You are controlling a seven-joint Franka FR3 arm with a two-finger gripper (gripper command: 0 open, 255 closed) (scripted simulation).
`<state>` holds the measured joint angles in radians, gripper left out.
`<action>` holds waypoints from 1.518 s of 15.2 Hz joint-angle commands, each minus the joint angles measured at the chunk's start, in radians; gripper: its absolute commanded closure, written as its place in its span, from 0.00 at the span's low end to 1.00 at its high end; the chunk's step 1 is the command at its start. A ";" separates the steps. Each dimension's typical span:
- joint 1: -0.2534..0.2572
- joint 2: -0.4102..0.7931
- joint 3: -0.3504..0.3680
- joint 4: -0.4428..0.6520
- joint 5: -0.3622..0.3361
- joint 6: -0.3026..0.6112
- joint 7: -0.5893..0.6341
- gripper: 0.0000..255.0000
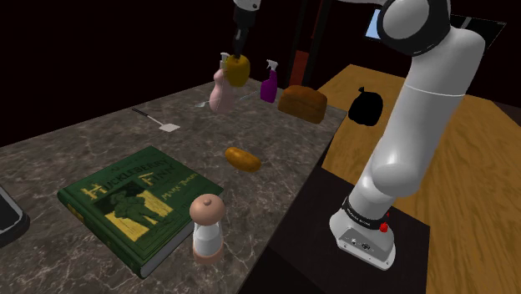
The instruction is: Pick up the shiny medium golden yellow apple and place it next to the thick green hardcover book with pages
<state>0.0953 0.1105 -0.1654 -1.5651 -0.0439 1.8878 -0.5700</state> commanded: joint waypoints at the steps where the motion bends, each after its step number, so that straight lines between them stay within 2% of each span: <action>1: 0.027 -0.031 0.019 -0.040 -0.018 0.007 0.050 1.00; 10: 0.139 -0.095 0.115 -0.112 -0.073 -0.004 0.269 1.00; 19: 0.251 -0.075 0.222 -0.079 -0.115 -0.047 0.492 1.00; 23: 0.250 -0.080 0.221 -0.139 -0.117 0.008 0.499 1.00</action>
<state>0.3447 0.0334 0.0548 -1.6896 -0.1596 1.8833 -0.0751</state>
